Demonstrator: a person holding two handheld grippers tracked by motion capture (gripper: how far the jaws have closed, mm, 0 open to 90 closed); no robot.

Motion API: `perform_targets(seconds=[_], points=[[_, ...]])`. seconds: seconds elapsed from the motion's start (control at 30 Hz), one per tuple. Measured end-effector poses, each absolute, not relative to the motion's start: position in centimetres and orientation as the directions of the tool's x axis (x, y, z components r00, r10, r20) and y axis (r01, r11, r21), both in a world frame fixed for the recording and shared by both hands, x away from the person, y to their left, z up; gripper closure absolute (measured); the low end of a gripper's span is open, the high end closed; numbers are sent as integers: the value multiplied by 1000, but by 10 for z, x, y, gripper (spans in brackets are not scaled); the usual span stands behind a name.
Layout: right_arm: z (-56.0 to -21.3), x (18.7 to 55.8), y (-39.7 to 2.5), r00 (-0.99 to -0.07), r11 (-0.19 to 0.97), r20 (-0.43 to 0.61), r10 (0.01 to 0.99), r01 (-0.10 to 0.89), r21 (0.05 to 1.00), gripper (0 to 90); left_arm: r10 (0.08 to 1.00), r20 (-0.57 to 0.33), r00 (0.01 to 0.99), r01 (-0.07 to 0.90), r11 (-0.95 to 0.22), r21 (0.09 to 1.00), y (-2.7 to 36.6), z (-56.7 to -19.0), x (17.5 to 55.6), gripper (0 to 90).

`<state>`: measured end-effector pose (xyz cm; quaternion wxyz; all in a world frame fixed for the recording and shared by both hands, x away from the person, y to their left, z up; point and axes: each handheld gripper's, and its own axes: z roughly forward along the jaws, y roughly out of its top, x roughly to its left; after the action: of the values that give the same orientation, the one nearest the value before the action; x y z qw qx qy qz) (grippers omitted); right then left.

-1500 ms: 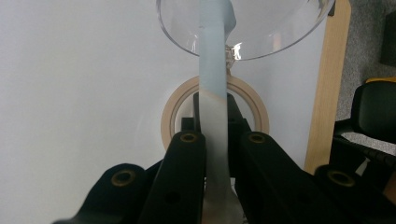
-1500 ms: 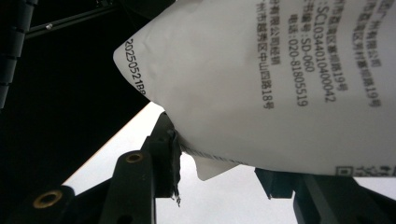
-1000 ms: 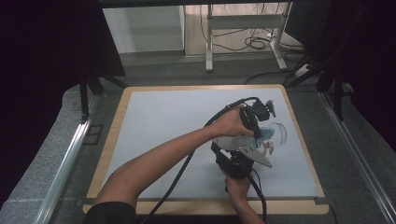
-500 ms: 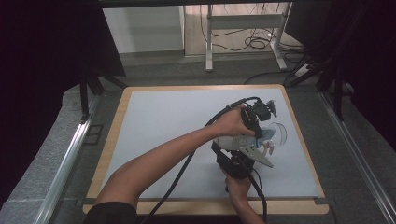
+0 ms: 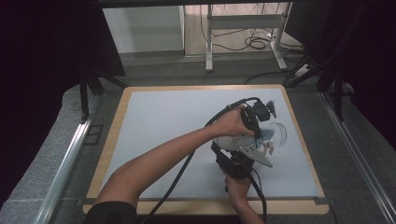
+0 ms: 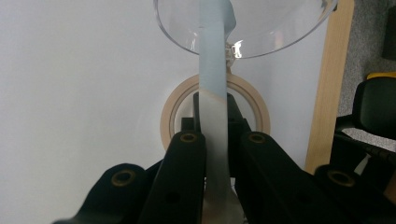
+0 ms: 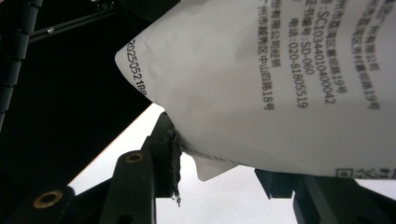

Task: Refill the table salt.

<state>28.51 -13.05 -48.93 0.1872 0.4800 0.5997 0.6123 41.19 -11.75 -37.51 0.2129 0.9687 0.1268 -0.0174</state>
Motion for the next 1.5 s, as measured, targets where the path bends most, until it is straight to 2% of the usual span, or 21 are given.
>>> perform_targets(seconds=[1.5], points=[[-489, 284, -130, -471, -222, 375, 799, 348, 911, 563, 235, -97, 967, 254, -879, 403, -117, -376, 413, 900]])
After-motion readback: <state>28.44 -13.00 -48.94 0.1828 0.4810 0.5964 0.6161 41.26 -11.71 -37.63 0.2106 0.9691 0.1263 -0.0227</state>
